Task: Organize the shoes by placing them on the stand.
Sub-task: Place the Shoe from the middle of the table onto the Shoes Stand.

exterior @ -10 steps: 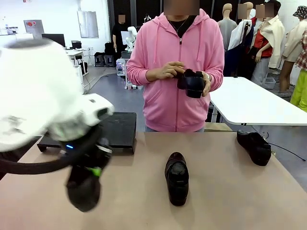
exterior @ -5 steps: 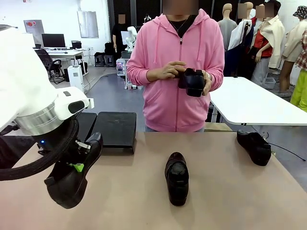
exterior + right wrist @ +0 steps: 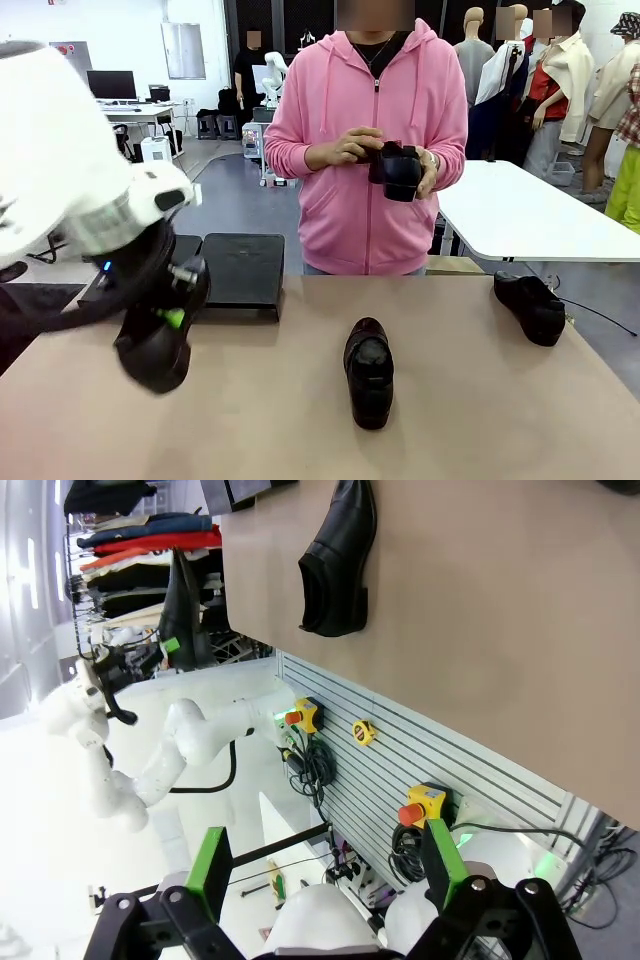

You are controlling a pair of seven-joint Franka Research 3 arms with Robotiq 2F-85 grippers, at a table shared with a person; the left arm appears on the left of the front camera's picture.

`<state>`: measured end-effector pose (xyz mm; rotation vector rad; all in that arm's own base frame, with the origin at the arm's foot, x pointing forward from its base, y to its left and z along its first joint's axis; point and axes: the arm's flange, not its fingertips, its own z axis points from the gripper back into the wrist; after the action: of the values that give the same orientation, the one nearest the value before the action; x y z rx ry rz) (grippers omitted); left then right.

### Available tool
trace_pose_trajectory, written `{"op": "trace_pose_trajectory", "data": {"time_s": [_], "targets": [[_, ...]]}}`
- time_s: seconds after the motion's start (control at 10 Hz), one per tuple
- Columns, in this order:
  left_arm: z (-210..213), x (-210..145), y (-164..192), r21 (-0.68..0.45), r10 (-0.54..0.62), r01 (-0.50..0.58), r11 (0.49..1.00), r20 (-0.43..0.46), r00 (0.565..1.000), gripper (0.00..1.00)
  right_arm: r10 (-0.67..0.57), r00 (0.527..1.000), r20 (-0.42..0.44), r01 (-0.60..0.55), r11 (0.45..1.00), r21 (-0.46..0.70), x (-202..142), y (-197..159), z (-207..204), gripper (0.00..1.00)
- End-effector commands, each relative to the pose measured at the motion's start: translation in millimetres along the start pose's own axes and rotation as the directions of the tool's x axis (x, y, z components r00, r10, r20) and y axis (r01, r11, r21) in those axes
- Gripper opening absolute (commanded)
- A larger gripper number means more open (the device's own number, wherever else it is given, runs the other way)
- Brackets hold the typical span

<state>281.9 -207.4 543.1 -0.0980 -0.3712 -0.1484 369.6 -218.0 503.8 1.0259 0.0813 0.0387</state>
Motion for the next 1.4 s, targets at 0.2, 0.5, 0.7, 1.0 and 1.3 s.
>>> {"op": "trace_pose_trajectory", "data": {"time_s": [0.2, 0.5, 0.7, 1.0, 1.3], "targets": [[-49.0, 188.5, -6.6, 0.039, 0.071, -0.074, 0.996, 0.091, 0.993, 0.00, -0.016, 1.000, 0.007, 0.016, 1.000, 0.014, 1.1, 5.2, 2.4, 1.00], [-111.4, 254.4, -5.0, 0.150, 0.107, -0.135, 0.979, 0.185, 0.977, 0.00, -0.016, 1.000, 0.007, 0.016, 1.000, 0.014, 1.1, 5.2, 2.4, 1.00], [-143.4, 271.6, 5.5, 0.199, 0.130, -0.163, 0.966, 0.172, 0.977, 0.00, -0.016, 1.000, 0.007, 0.016, 1.000, 0.014, 1.1, 5.2, 2.4, 1.00], [-160.7, 273.8, 19.4, 0.259, 0.110, -0.137, 0.956, 0.118, 0.987, 0.00, -0.016, 1.000, 0.007, 0.016, 1.000, 0.014, 1.1, 5.2, 2.4, 1.00], [-172.6, 271.3, 21.5, 0.286, 0.070, -0.095, 0.954, 0.099, 0.993, 0.00, -0.016, 1.000, 0.007, 0.016, 1.000, 0.014, 1.1, 5.2, 2.4, 1.00]]}}
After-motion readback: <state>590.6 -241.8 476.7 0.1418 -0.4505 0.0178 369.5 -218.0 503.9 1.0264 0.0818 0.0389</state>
